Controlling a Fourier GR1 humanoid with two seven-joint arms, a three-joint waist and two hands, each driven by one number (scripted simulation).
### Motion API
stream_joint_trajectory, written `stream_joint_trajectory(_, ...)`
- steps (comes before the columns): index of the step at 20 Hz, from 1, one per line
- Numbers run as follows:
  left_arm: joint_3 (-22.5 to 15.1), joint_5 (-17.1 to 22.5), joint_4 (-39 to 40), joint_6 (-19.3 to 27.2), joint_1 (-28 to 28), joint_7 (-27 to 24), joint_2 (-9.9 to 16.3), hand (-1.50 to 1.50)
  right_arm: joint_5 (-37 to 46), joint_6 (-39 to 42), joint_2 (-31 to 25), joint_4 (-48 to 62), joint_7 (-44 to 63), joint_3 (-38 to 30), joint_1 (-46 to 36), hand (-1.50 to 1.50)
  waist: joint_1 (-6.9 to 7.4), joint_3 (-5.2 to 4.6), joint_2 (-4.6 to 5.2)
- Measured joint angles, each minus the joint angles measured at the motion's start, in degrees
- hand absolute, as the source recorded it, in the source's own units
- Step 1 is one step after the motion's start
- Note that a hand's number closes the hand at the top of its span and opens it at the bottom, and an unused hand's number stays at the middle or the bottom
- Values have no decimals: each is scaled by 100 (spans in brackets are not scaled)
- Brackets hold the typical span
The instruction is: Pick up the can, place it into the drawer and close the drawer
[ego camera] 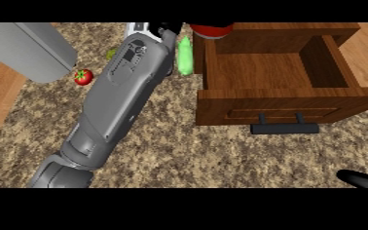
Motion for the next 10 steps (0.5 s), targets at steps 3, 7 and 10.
stream_joint_trajectory(3, -70, 118, 340, 164, -461, 117, -1, 150, -64, 16, -38, -73, 40, -65, 20, -150, -49, 2, 12)
stream_joint_trajectory(7, -226, 334, 890, 312, -980, 77, -3, 150, -22, 23, -39, -12, -36, -41, -39, -150, -97, 2, 31)
stream_joint_trajectory(10, -409, 563, 1290, 478, -1356, 59, -3, 150, 31, -57, -28, -101, 120, 39, -132, -150, -161, 4, 46)
